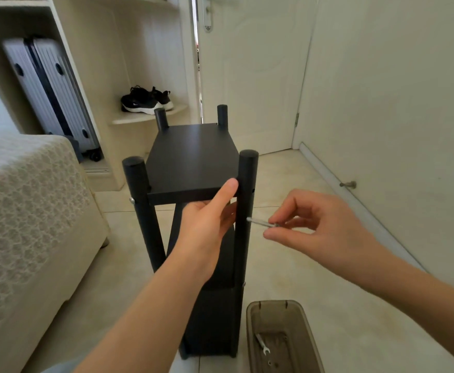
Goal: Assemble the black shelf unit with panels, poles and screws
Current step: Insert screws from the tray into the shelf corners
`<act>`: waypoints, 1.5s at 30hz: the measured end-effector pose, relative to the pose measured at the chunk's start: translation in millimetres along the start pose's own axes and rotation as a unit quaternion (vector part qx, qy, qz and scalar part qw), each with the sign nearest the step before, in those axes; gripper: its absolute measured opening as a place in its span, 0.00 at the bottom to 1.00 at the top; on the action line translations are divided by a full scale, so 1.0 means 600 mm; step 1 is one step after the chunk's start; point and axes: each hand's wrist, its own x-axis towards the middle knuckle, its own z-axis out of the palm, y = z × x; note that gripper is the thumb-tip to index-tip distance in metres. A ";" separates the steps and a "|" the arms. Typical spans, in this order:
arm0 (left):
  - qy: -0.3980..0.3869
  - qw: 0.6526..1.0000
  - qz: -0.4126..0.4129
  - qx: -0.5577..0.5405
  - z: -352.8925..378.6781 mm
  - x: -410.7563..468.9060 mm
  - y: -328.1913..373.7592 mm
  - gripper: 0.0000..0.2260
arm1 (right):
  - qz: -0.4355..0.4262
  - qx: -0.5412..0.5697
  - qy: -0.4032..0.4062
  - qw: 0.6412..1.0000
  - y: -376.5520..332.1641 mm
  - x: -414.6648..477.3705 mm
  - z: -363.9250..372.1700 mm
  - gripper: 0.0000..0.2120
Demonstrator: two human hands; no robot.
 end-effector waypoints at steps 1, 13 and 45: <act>0.002 1.000 0.005 -0.005 -0.002 -0.001 0.000 0.23 | -0.012 0.013 0.024 1.000 -0.003 0.002 -0.001 0.07; 0.009 1.000 0.012 -0.019 -0.008 0.000 0.004 0.23 | -0.014 0.015 0.107 0.994 0.003 0.022 0.011 0.07; 0.012 0.999 -0.010 -0.051 -0.008 0.001 0.004 0.23 | 0.009 0.010 0.119 0.993 0.003 0.026 0.010 0.08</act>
